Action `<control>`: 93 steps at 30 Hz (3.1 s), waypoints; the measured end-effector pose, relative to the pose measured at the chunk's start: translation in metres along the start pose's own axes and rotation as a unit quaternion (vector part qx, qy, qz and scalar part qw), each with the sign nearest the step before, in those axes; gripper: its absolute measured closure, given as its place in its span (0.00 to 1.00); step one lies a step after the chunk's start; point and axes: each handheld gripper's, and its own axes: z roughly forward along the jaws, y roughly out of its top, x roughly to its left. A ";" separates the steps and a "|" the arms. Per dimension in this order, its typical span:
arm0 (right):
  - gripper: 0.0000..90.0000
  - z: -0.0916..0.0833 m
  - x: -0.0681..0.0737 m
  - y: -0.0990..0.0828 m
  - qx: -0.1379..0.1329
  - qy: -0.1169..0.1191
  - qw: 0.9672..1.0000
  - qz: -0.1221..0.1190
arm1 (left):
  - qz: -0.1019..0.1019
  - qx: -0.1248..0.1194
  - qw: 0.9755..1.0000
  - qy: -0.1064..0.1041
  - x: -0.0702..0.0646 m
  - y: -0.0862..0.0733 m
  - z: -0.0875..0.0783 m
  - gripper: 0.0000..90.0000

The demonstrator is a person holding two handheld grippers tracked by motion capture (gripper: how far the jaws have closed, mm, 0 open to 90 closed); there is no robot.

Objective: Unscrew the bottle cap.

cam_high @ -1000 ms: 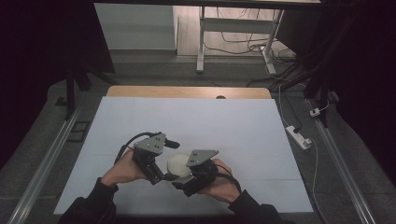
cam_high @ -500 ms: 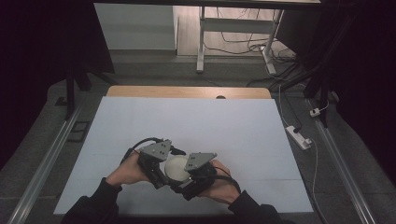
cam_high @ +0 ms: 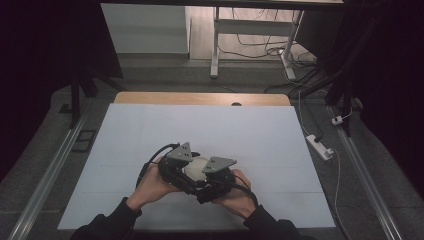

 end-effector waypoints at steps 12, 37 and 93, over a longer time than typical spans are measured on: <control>0.07 -0.001 0.002 0.001 -0.009 0.038 0.999 -0.013 | 0.081 -0.012 0.993 -0.087 0.009 -0.004 -0.029 0.01; 0.07 -0.005 0.006 0.006 -0.003 0.013 1.000 -0.008 | 0.013 -0.005 1.000 -0.004 -0.004 0.004 -0.011 0.09; 0.07 -0.001 0.002 0.002 0.017 -0.004 1.000 -0.002 | -0.014 -0.012 1.000 -0.009 0.002 0.001 -0.007 0.10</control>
